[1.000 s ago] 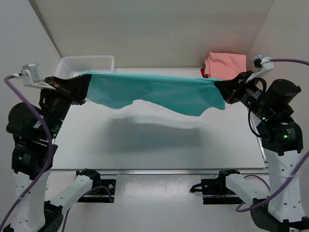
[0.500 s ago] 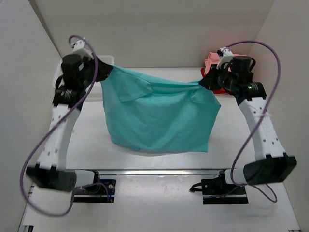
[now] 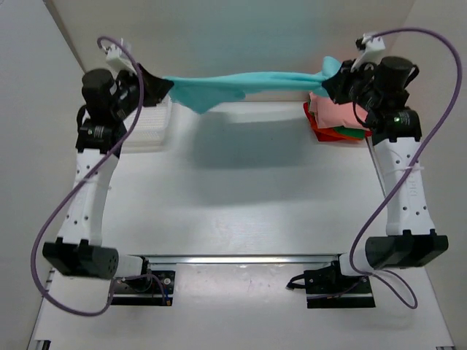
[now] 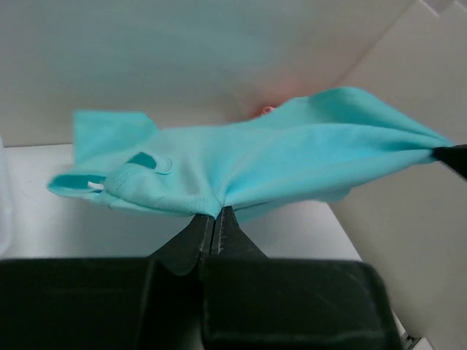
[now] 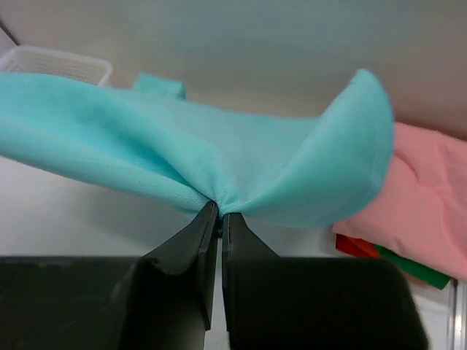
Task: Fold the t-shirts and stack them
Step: Flatten out the tshirt
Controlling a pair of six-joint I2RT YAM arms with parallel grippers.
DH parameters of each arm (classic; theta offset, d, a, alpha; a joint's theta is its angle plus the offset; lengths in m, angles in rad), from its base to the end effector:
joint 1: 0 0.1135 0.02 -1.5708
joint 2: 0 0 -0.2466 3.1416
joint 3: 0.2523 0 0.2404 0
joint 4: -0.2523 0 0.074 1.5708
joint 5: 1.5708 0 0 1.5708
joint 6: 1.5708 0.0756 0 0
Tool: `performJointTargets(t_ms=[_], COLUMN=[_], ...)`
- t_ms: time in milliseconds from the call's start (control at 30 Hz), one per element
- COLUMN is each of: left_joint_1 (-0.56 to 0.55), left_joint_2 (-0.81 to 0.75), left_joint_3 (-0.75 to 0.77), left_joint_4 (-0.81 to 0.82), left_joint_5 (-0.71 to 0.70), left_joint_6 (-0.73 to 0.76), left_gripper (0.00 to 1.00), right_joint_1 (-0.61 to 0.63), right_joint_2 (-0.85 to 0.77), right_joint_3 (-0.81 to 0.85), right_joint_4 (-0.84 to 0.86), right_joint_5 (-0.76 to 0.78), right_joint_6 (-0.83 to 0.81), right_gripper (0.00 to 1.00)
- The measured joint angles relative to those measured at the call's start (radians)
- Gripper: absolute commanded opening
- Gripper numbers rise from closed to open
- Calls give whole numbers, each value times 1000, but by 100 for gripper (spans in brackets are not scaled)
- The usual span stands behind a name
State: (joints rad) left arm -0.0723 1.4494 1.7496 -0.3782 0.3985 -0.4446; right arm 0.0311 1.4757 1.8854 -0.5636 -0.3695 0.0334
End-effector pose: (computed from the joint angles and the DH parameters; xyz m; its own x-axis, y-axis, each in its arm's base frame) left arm 0.3350 -0.0537 0.4733 -0.2647 -0.3783 -0.8870 0.3750 0.8071 -0.4561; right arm 0.3280 0.0375 0.4846 -0.1660 0.0260 -0.9858 -0.3804 0.9206 0.0883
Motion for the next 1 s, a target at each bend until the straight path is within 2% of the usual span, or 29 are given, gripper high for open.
performJointTargets(t_ms=[67,133,233,267,300,333,400,433,467,533,600,800,900,1000], left_joint_1=[-13,-20,-40,-45,-48,-50,-42,-37,-30,-28,-40,-55,-56,-76], left_joint_2=[-107,-212,-343,-367,-390,-406,-456,-478,-509,-567,-614,-687,-679,-586], left_joint_3=[-166,-378,-753,-866,-974,-1069,-1236,-1278,-1320,-1349,-1341,-1339,-1351,-1325], left_joint_4=[55,122,174,165,160,132,119,110,102,85,93,116,127,106], left_joint_5=[18,24,19,17,14,12,14,14,14,10,8,14,5,-52], left_joint_6=[-12,-36,-74,-89,-104,-120,-158,-169,-182,-200,-211,-236,-245,-225], left_gripper=[0,0,0,4,24,33,33,33,38,39,42,41,43,45], right_joint_1=[1,9,27,37,48,56,77,82,82,70,56,27,14,-2], right_joint_2=[-61,-130,-173,-177,-187,-192,-214,-225,-235,-256,-297,-414,-382,-303], right_joint_3=[-150,-380,-673,-755,-860,-921,-1050,-1087,-1109,-1119,-1119,-1122,-1135,-1141], right_joint_4=[42,84,76,81,84,73,71,63,53,47,57,46,40,23], right_joint_5=[3,2,-6,-6,-5,-5,-10,-18,-27,-30,-27,26,62,93], right_joint_6=[1,13,42,54,70,84,106,109,114,128,139,150,144,131], right_gripper=[0,0,1,0,16,26,48,52,55,66,68,71,72,77])
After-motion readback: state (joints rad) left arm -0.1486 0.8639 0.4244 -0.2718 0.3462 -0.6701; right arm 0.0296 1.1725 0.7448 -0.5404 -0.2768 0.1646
